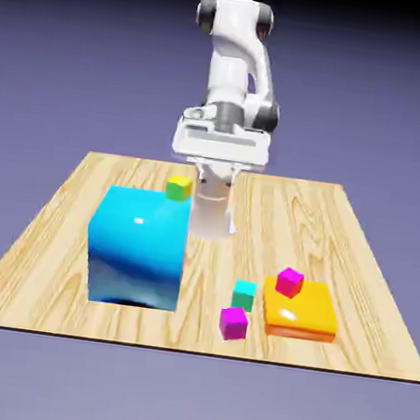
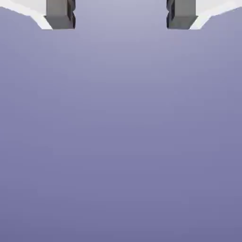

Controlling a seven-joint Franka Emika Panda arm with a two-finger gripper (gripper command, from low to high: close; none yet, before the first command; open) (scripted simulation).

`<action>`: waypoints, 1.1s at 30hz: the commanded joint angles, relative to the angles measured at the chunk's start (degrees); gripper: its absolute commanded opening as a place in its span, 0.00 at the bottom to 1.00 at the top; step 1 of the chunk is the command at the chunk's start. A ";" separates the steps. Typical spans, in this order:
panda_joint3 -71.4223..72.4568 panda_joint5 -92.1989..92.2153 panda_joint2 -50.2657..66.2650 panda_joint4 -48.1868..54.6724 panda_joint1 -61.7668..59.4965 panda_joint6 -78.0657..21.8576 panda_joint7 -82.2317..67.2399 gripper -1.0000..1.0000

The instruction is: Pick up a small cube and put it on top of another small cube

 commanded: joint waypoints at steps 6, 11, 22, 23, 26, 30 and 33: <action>0.16 -0.07 12.46 5.12 2.58 -4.81 -0.67 0.50; 0.29 -0.14 22.84 9.38 4.72 -8.83 -1.22 0.50; 0.55 -0.26 43.95 18.05 9.08 -16.98 -2.35 0.50; 0.55 -0.26 43.95 18.05 9.08 -16.98 -2.35 0.50; 0.45 -0.40 50.18 19.27 9.15 -11.96 -2.24 0.50; 0.37 -0.52 55.44 20.29 9.21 -7.71 -2.15 0.00; 0.44 -0.43 51.29 19.48 9.16 -11.06 -2.22 0.00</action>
